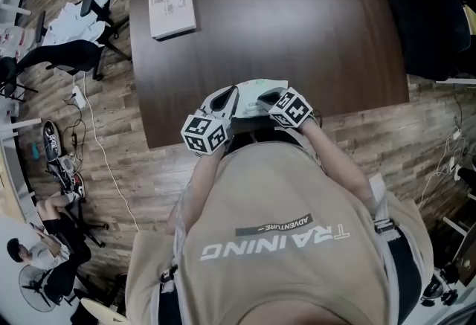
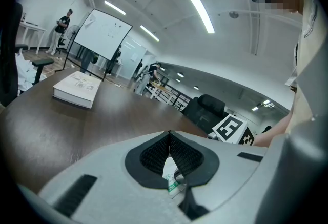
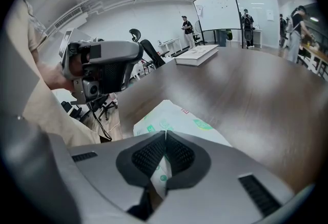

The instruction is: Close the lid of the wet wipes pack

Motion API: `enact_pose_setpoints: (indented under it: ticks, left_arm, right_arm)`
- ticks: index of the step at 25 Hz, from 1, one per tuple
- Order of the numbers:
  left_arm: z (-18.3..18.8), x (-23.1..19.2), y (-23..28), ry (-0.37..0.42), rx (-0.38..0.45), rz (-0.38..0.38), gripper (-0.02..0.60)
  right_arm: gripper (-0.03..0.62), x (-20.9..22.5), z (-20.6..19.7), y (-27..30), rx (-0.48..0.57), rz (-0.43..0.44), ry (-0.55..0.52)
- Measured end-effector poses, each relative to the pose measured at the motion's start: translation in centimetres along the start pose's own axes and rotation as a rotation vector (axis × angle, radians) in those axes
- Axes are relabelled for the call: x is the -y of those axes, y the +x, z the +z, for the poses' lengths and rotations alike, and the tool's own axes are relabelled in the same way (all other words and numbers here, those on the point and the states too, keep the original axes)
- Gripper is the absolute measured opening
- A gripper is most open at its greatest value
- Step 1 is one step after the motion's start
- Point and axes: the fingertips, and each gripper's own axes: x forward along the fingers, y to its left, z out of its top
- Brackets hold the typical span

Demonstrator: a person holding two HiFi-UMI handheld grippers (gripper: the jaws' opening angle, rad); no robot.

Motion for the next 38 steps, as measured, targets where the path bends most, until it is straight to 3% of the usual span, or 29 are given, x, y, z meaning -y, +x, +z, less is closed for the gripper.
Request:
enact_pose_setpoints:
  ticks: [22, 27, 30, 35, 38]
  left_arm:
    - [-0.4, 1.6, -0.1, 0.024, -0.005, -0.021, 0.009]
    - [1.2, 2.1, -0.4, 0.081, 0.012, -0.031, 0.009]
    - [2.1, 2.3, -0.8, 0.107, 0.028, -0.031, 0.009]
    - [3.7, 1.9, -1.2, 0.08, 0.062, -0.038, 0.009]
    - [5.4, 1.6, -1.4, 0.114, 0.078, -0.035, 0.009]
  right_arm:
    - [0.015, 0.1, -0.8, 0.4, 0.024, -0.003, 0.034]
    - [0.015, 0.3, 0.0, -0.3, 0.049, -0.014, 0.054]
    - [0.015, 0.1, 1.4, -2.2, 0.088, -0.029, 0.018]
    - [0.015, 0.1, 4.2, -6.3, 0.198, -0.084, -0.034]
    - [0.015, 0.6, 6.3, -9.1, 0.264, -0.119, -0.049]
